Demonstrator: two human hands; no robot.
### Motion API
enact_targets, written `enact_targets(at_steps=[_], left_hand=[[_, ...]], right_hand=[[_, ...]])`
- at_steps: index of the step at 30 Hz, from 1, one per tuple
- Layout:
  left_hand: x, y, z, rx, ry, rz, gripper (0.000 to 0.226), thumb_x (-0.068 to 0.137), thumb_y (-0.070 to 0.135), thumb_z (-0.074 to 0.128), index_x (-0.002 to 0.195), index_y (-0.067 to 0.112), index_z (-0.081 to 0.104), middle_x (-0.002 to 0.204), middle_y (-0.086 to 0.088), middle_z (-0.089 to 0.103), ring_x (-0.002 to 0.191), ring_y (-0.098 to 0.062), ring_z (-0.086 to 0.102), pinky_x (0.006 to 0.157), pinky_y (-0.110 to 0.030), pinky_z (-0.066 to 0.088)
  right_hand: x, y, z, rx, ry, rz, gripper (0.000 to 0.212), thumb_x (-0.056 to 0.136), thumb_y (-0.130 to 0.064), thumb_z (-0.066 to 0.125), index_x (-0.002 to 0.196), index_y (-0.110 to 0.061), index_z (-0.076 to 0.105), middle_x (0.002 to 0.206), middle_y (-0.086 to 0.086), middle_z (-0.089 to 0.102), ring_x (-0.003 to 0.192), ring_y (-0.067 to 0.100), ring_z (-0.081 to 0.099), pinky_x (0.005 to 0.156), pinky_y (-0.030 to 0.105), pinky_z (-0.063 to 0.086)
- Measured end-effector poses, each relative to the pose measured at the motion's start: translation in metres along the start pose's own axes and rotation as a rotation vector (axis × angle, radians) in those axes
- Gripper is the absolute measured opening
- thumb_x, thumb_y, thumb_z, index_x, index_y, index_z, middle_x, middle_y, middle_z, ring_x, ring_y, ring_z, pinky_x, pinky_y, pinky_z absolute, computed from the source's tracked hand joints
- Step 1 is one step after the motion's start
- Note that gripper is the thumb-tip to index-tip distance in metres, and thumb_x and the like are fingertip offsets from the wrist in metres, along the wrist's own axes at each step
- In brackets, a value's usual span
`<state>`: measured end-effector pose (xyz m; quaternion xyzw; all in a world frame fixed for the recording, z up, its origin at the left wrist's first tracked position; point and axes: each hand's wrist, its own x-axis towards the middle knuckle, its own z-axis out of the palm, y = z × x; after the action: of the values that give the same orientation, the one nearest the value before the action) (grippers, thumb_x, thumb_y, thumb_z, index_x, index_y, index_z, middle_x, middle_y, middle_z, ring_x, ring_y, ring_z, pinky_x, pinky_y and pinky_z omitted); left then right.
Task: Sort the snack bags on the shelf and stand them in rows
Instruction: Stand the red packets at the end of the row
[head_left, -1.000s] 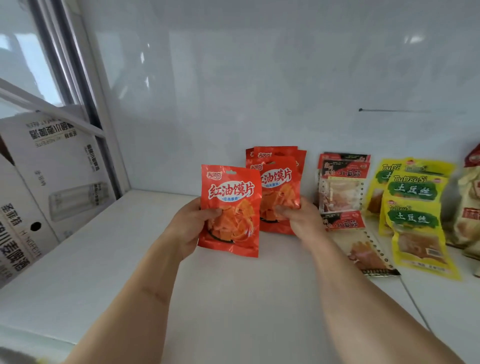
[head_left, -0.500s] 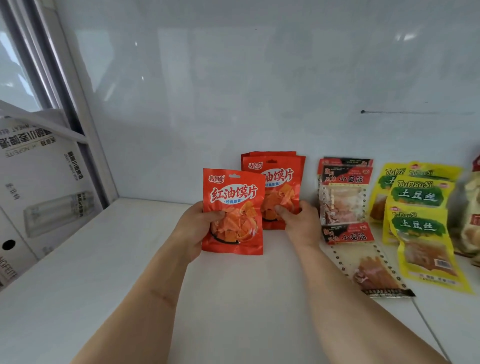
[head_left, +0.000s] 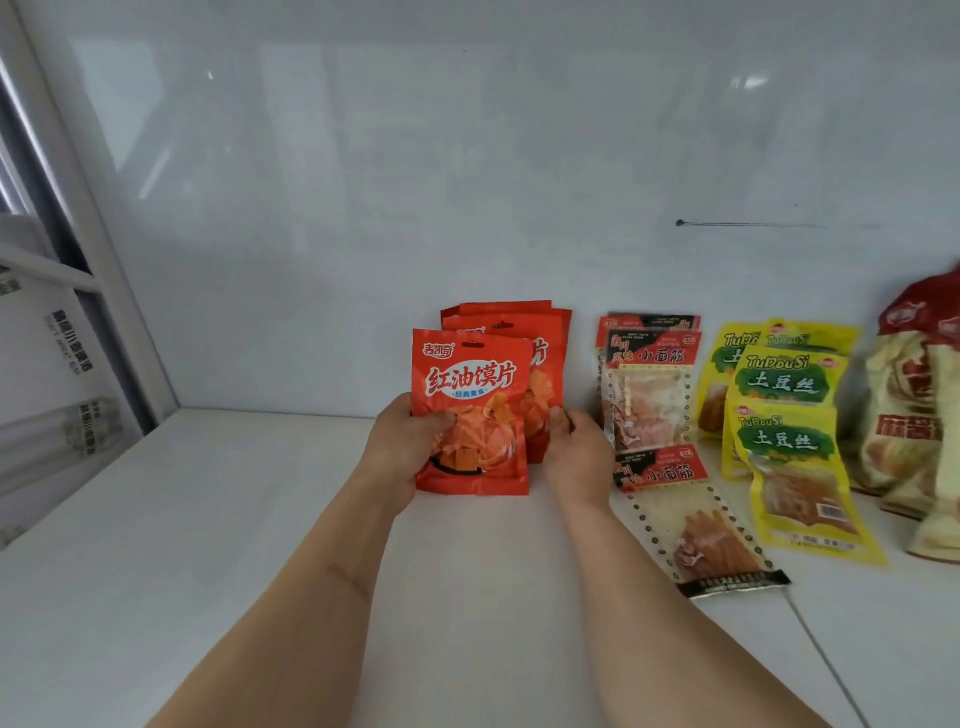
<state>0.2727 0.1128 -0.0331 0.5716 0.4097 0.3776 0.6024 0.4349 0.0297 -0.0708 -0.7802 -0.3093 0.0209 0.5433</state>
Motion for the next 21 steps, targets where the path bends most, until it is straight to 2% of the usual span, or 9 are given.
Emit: enact_targets(at_steps=[2,5,8,11,15,21], left_hand=[[0.002,0.001,0.010,0.004,0.011,0.013,0.035,0.092,0.018,0.066,0.126,0.023,0.062,0.116,0.003,0.072,0.107,-0.023,0.068,0.098,-0.047,0.054],[0.008,-0.002,0.025,0.006,0.039,0.048,0.035,0.090,0.018,0.067,0.124,0.022,0.063,0.114,0.002,0.073,0.104,-0.024,0.069,0.095,-0.049,0.056],[0.012,-0.004,0.036,0.006,0.073,0.094,0.029,0.092,0.018,0.066,0.121,0.020,0.063,0.110,0.003,0.072,0.100,-0.022,0.069,0.089,-0.042,0.058],[0.015,-0.005,0.042,0.028,0.090,0.146,0.026,0.092,0.019,0.066,0.118,0.021,0.063,0.108,0.003,0.071,0.097,-0.019,0.069,0.080,-0.034,0.057],[0.018,-0.007,0.047,0.010,0.077,0.172,0.026,0.092,0.018,0.067,0.117,0.019,0.062,0.104,0.005,0.071,0.094,-0.015,0.068,0.071,-0.028,0.055],[0.017,-0.015,0.049,0.038,0.071,0.227,0.031,0.094,0.022,0.066,0.124,0.018,0.059,0.109,0.005,0.068,0.090,-0.007,0.065,0.068,-0.019,0.049]], right_hand=[[-0.003,-0.002,-0.002,0.012,-0.001,0.022,0.039,0.106,-0.035,0.038,0.091,-0.010,0.064,0.085,0.004,0.063,0.083,0.025,0.061,0.064,0.030,0.034],[-0.008,-0.005,-0.004,0.019,-0.043,0.034,0.045,0.105,-0.044,0.033,0.091,-0.013,0.063,0.084,0.000,0.062,0.075,0.016,0.055,0.061,0.029,0.036],[-0.013,-0.003,-0.003,0.007,-0.108,-0.042,0.042,0.097,-0.056,0.046,0.097,-0.018,0.065,0.090,-0.005,0.065,0.082,0.014,0.061,0.065,0.027,0.045],[-0.013,0.004,0.001,0.005,-0.119,-0.080,0.041,0.090,-0.055,0.060,0.110,-0.020,0.067,0.100,-0.003,0.069,0.091,0.016,0.064,0.076,0.031,0.052],[-0.013,0.002,0.005,0.000,-0.086,-0.068,0.043,0.091,-0.055,0.056,0.114,-0.019,0.064,0.105,0.000,0.067,0.097,0.021,0.063,0.085,0.041,0.055],[-0.012,0.002,0.007,-0.022,-0.082,-0.058,0.038,0.094,-0.047,0.056,0.117,-0.017,0.063,0.109,0.003,0.065,0.102,0.023,0.061,0.088,0.042,0.053]])
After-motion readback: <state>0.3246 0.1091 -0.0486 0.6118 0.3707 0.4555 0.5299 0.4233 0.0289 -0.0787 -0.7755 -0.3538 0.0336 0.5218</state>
